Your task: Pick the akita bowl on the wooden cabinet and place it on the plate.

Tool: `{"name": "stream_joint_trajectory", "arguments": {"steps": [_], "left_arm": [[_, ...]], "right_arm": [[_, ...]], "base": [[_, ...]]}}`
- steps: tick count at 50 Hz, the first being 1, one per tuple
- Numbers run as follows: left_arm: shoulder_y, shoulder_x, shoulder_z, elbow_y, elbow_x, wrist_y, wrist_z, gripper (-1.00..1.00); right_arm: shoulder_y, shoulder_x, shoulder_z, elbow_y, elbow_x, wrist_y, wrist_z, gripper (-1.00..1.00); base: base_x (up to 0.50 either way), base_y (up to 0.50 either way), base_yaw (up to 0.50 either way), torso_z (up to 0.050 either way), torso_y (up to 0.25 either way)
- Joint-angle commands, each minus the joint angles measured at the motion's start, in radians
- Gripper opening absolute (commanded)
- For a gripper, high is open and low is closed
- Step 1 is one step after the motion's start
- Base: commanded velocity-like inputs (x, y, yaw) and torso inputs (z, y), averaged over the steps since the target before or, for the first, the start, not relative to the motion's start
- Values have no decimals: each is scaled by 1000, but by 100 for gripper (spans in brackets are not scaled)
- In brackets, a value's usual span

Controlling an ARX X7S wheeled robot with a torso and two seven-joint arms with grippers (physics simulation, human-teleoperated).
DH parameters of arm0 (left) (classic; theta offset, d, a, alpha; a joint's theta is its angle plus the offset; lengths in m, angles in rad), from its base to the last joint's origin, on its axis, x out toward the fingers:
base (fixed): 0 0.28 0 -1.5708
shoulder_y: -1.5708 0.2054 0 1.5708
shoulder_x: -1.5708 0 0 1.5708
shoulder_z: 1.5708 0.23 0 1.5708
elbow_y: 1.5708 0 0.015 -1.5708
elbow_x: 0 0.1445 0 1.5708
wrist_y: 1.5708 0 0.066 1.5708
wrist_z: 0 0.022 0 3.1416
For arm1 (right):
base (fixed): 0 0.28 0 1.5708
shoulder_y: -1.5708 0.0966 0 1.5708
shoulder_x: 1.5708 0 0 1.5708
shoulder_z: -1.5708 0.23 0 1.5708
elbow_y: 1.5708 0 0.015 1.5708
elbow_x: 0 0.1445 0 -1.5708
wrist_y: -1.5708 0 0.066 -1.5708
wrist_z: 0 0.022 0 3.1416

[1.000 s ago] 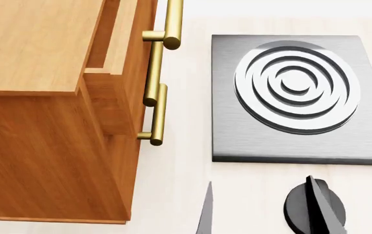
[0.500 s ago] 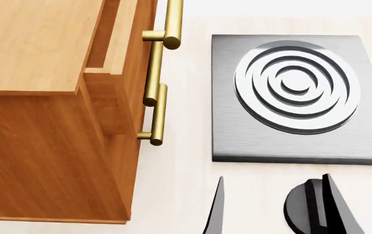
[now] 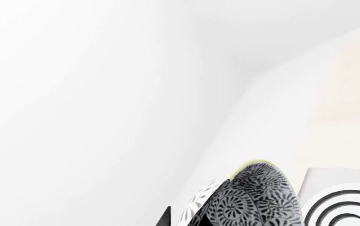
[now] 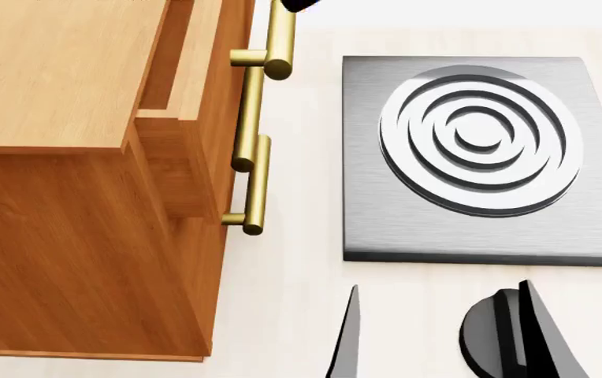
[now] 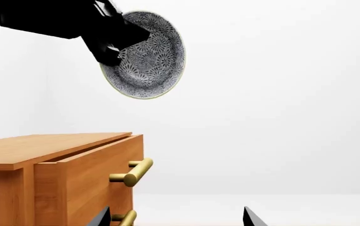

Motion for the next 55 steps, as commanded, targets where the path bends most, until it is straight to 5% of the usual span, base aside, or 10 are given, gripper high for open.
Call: {"name": "stream_joint_trajectory", "arguments": {"steps": [1,34,55], "left_arm": [[39,-3,24,48,37,20,-4,-100],[138,-41,67,176,45,40,-33,-100],[141,-118,66,248,31,73,47,-100]], "right_arm": [[5,9,-4,2,9,-2,9,100],[10,38,-15,2,14,-11,36,100],[19,47,-33,6,14,-13,50,100]], "base": [[0,0,0,0,0],[0,0,0,0,0],[0,0,0,0,0]]}}
